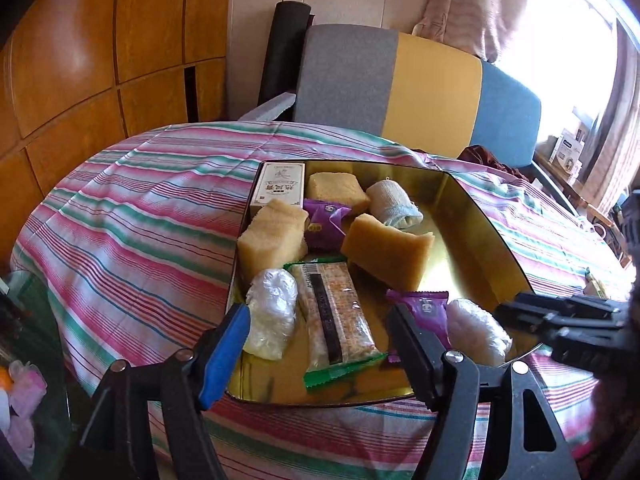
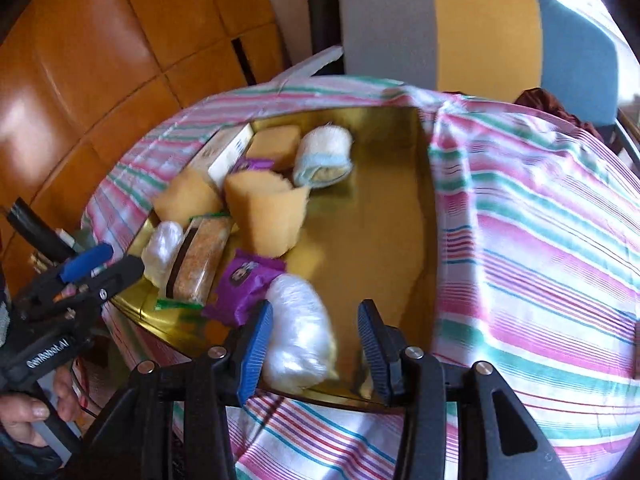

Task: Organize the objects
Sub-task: 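Lower the wrapped ball into the tray with right and open it, then move both open grippers back to the green box and cracker packet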

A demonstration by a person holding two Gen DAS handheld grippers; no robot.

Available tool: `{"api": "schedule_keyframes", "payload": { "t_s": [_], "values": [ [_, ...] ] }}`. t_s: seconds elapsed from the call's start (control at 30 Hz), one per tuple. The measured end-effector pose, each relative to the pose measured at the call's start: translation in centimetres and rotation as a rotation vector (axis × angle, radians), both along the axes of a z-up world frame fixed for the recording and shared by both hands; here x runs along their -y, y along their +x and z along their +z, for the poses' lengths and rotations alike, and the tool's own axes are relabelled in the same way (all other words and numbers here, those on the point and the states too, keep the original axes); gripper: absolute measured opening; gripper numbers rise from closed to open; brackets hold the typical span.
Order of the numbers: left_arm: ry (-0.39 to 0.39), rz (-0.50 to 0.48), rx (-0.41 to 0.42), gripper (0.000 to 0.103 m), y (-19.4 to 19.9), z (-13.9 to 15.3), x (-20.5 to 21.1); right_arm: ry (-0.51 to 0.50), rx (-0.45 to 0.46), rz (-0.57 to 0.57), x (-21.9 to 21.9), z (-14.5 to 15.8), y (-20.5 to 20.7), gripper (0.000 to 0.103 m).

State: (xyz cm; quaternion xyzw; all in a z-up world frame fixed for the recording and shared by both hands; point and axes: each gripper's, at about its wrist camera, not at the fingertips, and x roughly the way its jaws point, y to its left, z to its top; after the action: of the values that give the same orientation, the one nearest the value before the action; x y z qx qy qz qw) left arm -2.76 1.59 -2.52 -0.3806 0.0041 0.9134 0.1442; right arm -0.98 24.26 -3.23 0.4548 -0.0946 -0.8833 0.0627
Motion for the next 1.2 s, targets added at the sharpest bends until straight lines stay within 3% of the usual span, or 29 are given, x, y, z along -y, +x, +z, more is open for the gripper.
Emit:
{"api": "schedule_keyframes", "payload": {
  "t_s": [0.2, 0.47, 0.6, 0.77, 0.83, 1.0, 1.1, 1.2],
  "values": [
    [-0.022, -0.029, -0.008, 0.072, 0.4, 0.4, -1.1, 0.024, -0.032, -0.111, -4.9, 1.9, 1.8, 0.045],
    [-0.042, -0.082, -0.016, 0.072, 0.1, 1.5, -3.6, 0.094, -0.039, -0.343, -15.0, 3.7, 5.7, 0.045],
    [-0.044, -0.134, -0.026, 0.072, -0.1, 2.4, -5.7, 0.141, -0.034, -0.497, -20.6, 4.3, 8.5, 0.045],
    [-0.04, -0.244, -0.054, 0.072, 0.0, 3.9, -9.9, 0.163, -0.051, -0.767, -27.7, 4.5, 12.8, 0.045],
    [-0.028, -0.304, -0.052, 0.072, 0.1, 4.4, -12.2, 0.137, -0.076, -0.901, -30.3, 4.1, 15.0, 0.045],
    [-0.012, -0.452, -0.033, 0.072, 0.7, 5.2, -19.2, -0.116, -0.16, -1.153, -34.5, 2.5, 20.2, 0.045],
    [-0.003, -0.537, 0.017, 0.072, 1.1, 4.9, -23.8, -0.17, -0.206, -1.191, -35.2, 2.6, 21.4, 0.045],
    [-0.004, -0.622, 0.076, 0.072, 1.7, 4.2, -29.0, -0.201, -0.207, -1.159, -35.0, 2.5, 21.0, 0.045]
  ]
}}
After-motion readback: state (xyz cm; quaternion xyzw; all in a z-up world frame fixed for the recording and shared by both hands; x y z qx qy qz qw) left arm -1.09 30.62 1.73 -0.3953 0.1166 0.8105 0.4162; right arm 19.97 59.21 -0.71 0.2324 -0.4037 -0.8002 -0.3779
